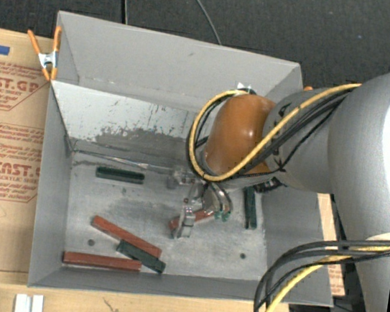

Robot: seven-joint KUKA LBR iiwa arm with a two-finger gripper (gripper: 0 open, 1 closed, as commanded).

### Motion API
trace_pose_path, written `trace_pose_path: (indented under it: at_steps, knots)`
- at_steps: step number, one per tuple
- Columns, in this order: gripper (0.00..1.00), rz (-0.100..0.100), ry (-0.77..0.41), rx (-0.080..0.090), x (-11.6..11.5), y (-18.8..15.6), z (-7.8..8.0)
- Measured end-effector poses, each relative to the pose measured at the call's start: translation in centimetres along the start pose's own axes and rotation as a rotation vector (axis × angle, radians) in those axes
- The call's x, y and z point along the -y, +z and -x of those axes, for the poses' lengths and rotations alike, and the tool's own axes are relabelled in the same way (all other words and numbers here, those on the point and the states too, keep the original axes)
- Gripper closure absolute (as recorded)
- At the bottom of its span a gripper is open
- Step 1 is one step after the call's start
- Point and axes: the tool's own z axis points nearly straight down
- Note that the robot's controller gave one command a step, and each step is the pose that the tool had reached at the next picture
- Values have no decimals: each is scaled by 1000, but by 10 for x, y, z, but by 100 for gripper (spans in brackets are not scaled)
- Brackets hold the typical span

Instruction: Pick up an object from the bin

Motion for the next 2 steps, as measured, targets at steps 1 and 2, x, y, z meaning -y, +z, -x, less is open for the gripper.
trace_pose_path:
  at_steps: [1, 2]
  knots:
    - [100, -3, -467, 3, 80, -1, 0]
    - [100, -2, -467, 3, 80, -1, 0]
